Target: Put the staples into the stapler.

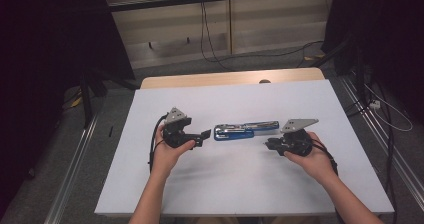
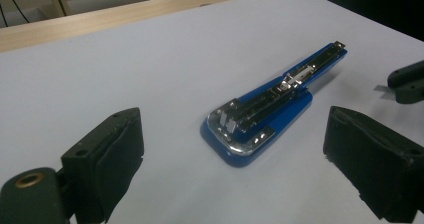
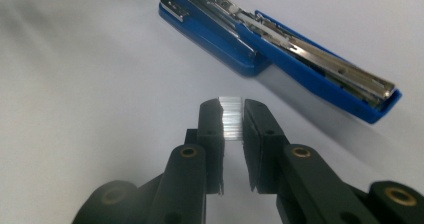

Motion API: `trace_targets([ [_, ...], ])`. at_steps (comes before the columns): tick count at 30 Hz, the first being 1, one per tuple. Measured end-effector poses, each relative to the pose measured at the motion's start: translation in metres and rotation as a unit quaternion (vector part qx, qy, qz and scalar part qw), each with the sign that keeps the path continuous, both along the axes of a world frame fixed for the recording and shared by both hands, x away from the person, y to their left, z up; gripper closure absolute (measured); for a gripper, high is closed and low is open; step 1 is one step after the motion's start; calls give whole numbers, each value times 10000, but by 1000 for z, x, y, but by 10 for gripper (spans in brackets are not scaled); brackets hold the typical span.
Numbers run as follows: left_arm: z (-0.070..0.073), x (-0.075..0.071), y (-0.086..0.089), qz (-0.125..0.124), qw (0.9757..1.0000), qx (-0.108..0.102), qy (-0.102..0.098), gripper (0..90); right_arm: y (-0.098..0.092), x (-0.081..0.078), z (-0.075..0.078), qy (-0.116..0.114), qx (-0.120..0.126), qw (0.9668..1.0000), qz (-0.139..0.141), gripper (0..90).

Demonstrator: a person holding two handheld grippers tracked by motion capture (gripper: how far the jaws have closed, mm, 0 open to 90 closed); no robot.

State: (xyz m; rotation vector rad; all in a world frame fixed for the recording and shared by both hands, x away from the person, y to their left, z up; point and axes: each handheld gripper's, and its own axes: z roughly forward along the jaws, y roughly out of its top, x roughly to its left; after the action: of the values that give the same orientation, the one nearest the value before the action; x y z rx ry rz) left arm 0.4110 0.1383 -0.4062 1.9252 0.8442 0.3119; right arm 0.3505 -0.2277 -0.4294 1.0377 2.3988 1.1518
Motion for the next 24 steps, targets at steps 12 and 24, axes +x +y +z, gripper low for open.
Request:
trace_targets([
  [12, 0, -20, 21, -42, 9999, -135, 56, 84, 14, 23, 24, -178, -156, 9983, 523, 795],
  [24, -6, -35, 37, -53, 9999, -91, 40, 83, 21, 44, 27, -69, -68, 9964, 843, 795],
])
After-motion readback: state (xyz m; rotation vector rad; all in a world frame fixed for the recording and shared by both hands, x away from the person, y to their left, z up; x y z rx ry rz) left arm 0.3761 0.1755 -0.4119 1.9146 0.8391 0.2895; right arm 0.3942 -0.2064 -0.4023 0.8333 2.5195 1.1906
